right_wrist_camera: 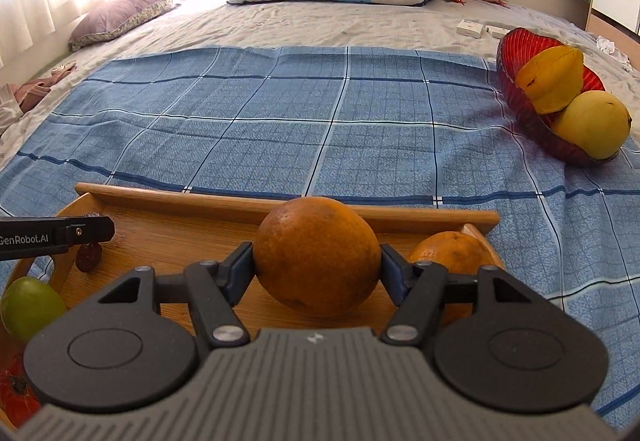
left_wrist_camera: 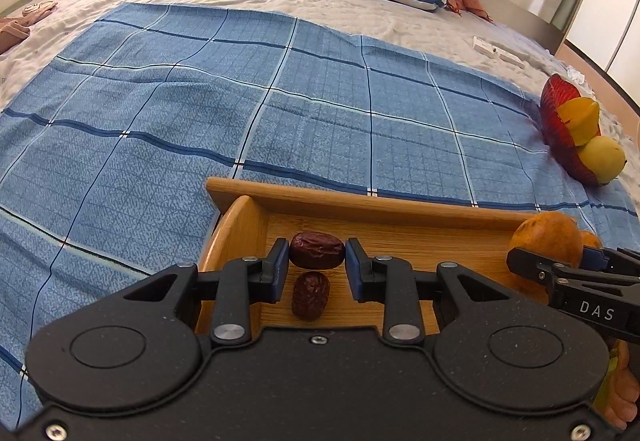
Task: Organize fruits
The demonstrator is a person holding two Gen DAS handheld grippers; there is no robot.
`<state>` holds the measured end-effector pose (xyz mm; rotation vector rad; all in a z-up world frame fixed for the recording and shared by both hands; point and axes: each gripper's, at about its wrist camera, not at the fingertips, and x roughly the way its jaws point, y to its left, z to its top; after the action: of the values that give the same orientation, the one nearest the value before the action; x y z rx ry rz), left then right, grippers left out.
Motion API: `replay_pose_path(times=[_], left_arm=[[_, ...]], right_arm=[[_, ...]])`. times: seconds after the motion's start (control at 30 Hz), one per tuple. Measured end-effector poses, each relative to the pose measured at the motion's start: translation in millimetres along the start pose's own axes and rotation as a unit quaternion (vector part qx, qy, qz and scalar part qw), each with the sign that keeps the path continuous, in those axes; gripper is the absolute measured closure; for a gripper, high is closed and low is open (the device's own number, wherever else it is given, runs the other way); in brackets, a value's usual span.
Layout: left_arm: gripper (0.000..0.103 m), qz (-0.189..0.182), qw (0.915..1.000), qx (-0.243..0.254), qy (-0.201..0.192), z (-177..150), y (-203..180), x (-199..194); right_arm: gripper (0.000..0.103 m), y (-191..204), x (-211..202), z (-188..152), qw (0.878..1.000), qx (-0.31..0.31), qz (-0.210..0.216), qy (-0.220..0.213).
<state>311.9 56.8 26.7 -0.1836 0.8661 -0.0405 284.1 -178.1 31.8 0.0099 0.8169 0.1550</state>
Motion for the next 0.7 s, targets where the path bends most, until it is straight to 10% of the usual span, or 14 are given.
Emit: replay_pose_path(times=[0.7], left_arm=[[0.074, 0.019, 0.9998, 0.008, 0.002, -0.3, -0.8, 10.4]], right_arm=[[0.034, 2.1, 1.0, 0.7, 1.0, -0.004, -0.003, -0.001]])
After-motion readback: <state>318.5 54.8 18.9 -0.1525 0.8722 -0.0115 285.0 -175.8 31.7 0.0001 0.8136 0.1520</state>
